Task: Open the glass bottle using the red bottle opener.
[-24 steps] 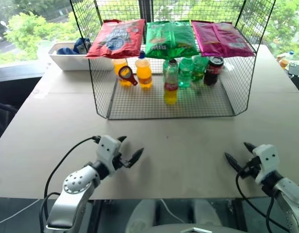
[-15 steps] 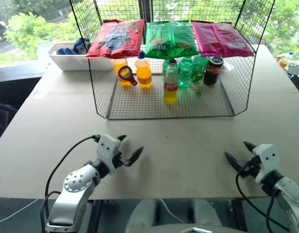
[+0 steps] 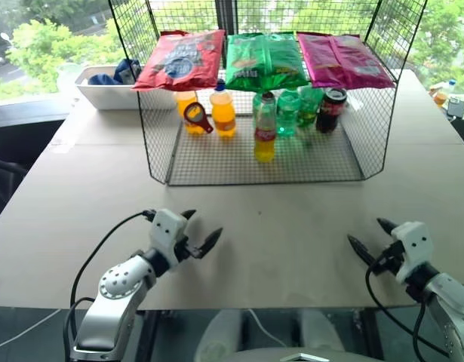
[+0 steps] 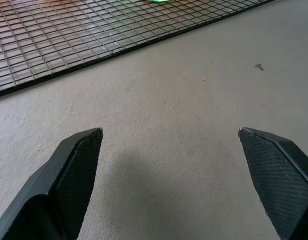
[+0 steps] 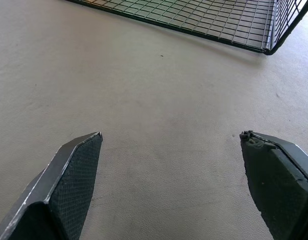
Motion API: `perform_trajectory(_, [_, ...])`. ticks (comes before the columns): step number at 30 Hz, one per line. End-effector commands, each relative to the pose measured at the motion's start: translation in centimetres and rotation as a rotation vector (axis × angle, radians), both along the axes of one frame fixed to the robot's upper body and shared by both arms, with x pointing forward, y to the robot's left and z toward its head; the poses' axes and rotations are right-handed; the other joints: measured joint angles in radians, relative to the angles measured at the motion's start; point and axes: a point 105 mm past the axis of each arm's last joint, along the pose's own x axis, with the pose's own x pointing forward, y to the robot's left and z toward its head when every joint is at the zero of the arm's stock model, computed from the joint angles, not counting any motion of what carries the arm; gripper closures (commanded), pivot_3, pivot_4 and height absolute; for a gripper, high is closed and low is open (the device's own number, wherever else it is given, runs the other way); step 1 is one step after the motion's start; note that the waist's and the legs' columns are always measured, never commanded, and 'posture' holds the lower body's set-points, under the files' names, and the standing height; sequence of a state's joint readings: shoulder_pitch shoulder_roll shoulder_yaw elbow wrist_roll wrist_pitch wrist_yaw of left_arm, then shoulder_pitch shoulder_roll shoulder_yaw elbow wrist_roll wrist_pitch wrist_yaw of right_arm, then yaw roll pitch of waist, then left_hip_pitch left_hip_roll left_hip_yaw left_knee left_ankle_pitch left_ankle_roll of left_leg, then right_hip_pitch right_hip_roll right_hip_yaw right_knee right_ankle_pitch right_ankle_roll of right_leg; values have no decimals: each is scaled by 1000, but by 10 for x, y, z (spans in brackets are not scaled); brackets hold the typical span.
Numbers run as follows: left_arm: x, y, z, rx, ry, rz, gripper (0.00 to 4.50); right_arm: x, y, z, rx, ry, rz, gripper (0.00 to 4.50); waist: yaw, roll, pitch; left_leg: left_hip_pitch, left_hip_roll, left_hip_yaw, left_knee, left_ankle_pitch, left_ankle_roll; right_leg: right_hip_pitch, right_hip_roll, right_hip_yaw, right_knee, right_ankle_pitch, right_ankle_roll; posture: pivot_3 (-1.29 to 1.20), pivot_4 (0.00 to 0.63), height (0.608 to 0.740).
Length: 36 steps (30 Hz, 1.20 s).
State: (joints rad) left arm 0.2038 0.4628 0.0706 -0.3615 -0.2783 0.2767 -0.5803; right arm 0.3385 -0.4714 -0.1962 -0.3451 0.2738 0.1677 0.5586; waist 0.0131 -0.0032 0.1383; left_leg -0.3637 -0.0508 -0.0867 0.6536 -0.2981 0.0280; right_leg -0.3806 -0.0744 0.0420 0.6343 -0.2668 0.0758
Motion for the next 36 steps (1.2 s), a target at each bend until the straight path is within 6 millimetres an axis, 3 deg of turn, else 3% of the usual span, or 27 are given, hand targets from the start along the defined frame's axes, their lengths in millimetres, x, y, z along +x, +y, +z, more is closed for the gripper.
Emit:
perform_trajectory(1, [3, 0, 9, -12, -46, 12, 0, 1, 2, 11, -16, -54, 13, 56, 0, 0, 0, 0, 0, 0, 0, 0, 0, 0, 0, 0, 0, 0, 0, 0, 150, 740])
perform_trajectory(7, [37, -7, 34, -36, -161, 85, 0, 4, 22, 25, 40, -114, 77, 56, 2, 0, 0, 0, 0, 0, 1, 1, -1, 0, 0, -1, 2, 0, 0, 0, 150, 740])
perform_trajectory(13, [110, 0, 95, -101, -404, 238, 0, 3, 63, 58, 122, -228, 229, 56, 2, -5, 0, 0, 0, -2, 7, 2, -3, 0, 3, -2, 8, 0, 0, 0, 150, 740])
perform_trajectory(19, [144, 10, 133, -153, -531, 306, 0, 8, 75, 82, 159, -296, 230, 56, -9, -7, 0, -1, 0, -1, 12, 2, -3, 0, 4, -1, 8, 0, 0, 0, 150, 740])
perform_trajectory(23, [159, 11, 145, -193, -544, 316, 0, 9, 78, 83, 147, -299, 226, 56, -2, -8, 0, -4, 0, -3, 13, 2, -3, -1, 4, -2, 8, 0, 0, 0, 150, 740])
perform_trajectory(36, [162, 9, 142, -206, -536, 296, 0, 5, 75, 80, 134, -302, 179, 56, -1, -8, 0, -4, -1, -3, 14, 2, -3, -1, 4, -2, 9, 0, 0, 0, 150, 740])
